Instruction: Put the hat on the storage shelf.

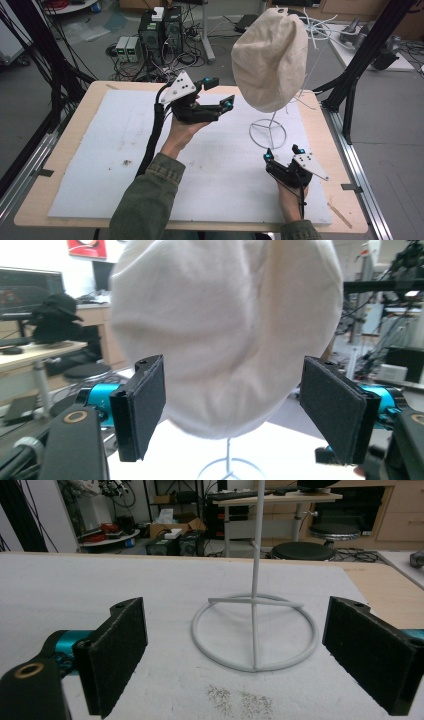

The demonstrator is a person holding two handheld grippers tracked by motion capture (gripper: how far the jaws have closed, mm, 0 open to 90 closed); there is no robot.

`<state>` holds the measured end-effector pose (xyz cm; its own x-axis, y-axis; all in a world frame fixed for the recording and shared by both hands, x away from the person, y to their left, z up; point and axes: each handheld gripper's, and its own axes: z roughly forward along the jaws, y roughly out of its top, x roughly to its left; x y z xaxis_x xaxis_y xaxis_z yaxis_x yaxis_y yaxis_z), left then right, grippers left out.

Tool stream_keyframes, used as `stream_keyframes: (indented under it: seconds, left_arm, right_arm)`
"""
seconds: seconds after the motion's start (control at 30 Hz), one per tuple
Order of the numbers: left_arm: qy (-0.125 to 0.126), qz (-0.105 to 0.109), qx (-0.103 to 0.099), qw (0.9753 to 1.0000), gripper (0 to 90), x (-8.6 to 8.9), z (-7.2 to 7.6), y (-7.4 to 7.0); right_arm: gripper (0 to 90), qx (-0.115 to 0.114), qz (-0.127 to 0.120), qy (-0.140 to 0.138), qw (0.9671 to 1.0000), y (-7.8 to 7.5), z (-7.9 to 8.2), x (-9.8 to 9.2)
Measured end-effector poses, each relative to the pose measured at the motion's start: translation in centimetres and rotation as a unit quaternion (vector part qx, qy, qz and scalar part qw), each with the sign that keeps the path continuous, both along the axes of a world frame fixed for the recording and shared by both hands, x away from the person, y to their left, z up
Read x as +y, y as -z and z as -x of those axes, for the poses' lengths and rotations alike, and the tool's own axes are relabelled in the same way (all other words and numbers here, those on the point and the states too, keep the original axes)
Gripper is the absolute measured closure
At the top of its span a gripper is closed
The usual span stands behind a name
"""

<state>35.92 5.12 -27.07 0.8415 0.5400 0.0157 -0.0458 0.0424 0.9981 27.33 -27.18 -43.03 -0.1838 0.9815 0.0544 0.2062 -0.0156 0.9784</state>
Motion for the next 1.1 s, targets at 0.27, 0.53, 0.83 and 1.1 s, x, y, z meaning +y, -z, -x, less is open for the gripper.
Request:
stream_keyframes:
  seconds: [0.27, 0.53, 0.83, 1.1]
  left_arm:
    - [-0.035, -0.008, 0.017, 0.9992, 25.5, 3.2, 1.0, 1.8]
    - [-0.081, 0.001, 0.03, 0.9962, 24.0, 6.6, 1.9, 3.7]
    - [-0.119, 0.006, 0.045, 0.9918, 23.5, 9.8, 2.9, 6.0]
    - [-0.172, 0.013, 0.031, 0.9845, 23.1, 12.4, 4.3, 8.9]
  right_arm:
    - [9.9, 0.001, -0.002, 0.001, 1.0, 0.0, 0.1, 0.0]
    - [9.9, 0.004, -0.004, 0.002, 1.0, 0.0, 0.1, 0.0]
    - [9.9, 0.004, -0.004, 0.001, 1.0, 0.0, 0.1, 0.0]
    - [9.9, 0.006, -0.007, 0.001, 1.0, 0.0, 0.1, 0.0]
